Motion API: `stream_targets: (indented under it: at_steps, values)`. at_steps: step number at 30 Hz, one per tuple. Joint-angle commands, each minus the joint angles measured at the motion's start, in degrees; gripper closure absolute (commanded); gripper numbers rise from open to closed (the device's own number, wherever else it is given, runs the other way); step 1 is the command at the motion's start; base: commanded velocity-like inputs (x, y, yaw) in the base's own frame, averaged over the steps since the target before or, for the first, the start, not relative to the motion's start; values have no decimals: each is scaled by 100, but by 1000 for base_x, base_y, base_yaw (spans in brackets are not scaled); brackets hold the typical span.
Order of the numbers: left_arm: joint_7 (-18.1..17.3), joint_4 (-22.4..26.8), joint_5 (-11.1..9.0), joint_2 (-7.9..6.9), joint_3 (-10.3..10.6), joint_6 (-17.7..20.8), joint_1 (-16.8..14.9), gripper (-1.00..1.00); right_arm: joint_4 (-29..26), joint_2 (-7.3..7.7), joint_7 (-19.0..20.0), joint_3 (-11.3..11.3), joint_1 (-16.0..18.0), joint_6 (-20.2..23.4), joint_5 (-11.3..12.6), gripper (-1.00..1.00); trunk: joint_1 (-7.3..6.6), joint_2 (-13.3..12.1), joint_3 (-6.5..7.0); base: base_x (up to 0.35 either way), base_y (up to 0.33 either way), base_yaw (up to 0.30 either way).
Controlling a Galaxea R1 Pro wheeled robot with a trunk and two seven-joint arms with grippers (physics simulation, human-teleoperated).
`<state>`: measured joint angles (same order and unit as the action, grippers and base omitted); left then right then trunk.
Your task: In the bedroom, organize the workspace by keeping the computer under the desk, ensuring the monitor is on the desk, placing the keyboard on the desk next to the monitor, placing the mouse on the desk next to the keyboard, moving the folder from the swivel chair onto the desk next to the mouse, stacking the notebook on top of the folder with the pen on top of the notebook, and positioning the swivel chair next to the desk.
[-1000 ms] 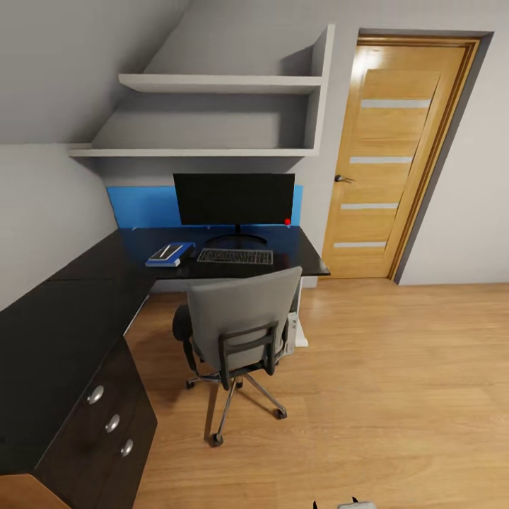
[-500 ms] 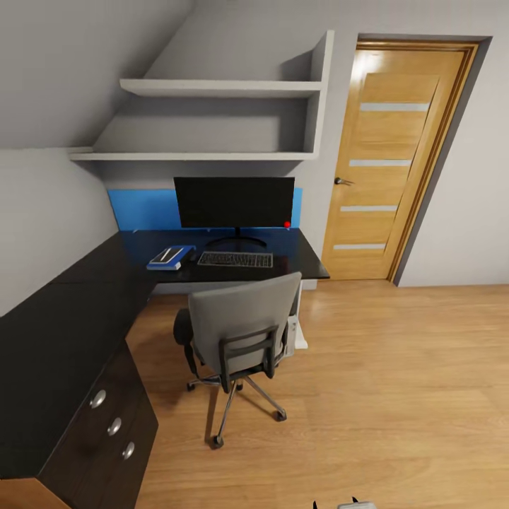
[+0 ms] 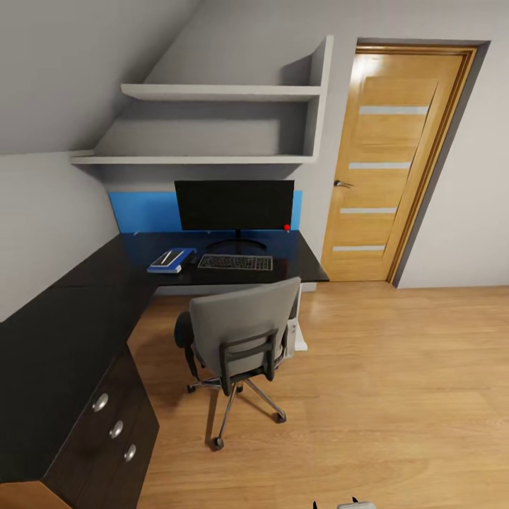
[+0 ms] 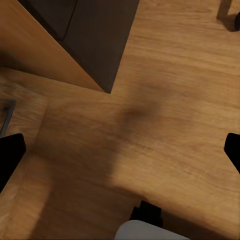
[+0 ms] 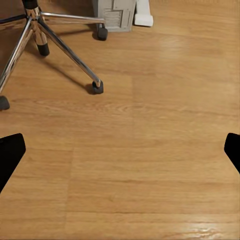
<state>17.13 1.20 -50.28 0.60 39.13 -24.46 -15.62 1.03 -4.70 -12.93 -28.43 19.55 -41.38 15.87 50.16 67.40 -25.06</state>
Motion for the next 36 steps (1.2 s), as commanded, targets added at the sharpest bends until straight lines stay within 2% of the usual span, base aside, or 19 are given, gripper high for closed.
stream_targets:
  at_steps: [1,36]
  values:
    - [37,3,-18,-5,50,-6,-2,-100,11,-4,-26,-50,5,-18,30,-100,-23,-38,13,0,0,0]
    - [42,2,-70,-19,15,-23,-2,-100,11,-5,-26,-49,5,-18,30,-100,-769,-1402,623,0,0,0]
